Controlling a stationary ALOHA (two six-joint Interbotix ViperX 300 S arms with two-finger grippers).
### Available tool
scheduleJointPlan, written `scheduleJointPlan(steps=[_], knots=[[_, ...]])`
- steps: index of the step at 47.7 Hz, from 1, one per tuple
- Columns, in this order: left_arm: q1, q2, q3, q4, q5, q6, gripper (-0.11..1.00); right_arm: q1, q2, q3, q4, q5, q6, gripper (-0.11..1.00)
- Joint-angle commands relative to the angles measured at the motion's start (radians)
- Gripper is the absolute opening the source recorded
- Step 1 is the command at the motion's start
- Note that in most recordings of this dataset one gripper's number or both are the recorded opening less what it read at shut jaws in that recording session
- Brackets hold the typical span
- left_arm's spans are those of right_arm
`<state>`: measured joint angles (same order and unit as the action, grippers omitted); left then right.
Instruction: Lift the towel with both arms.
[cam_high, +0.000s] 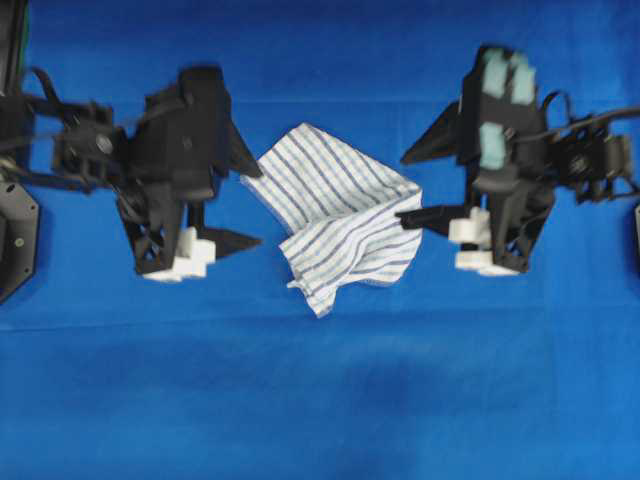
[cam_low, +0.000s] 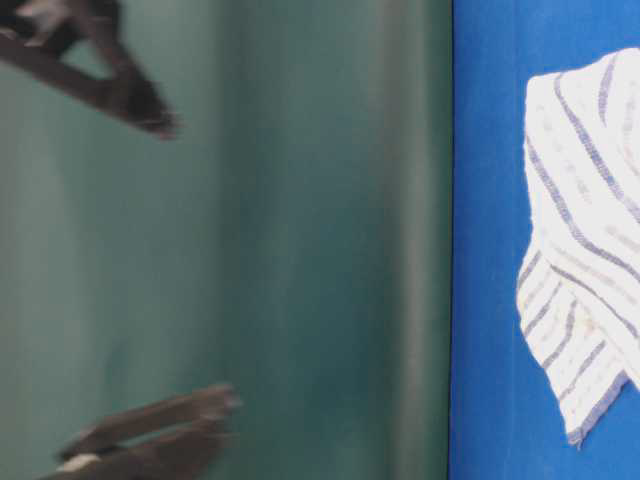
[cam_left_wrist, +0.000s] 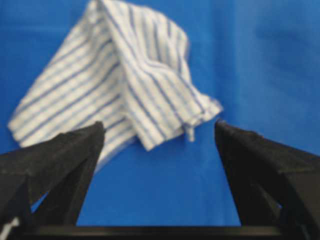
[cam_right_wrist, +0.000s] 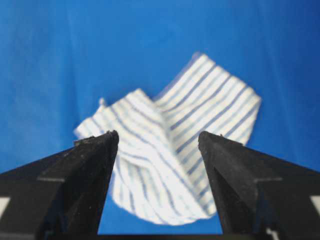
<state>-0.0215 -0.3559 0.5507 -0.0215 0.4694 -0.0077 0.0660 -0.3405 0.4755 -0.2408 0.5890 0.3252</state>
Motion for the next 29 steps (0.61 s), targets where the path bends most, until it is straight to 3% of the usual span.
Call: scheduleJointPlan(steps=[1,13,29], knots=[[-0.014,0.011,0.035,-0.002,-0.089,0.002,0.91,0.008,0.021,0.029,0.002,-0.046,0.011,0.66],[-0.018,0.104,0.141,-0.002,-0.298,0.002,0.91,0.032,0.169,0.126,0.008,-0.190,0.075,0.66],[-0.029,0.337,0.212,-0.006,-0.560,0.000,0.91,0.049,0.382,0.172,0.012,-0.365,0.115,0.66]])
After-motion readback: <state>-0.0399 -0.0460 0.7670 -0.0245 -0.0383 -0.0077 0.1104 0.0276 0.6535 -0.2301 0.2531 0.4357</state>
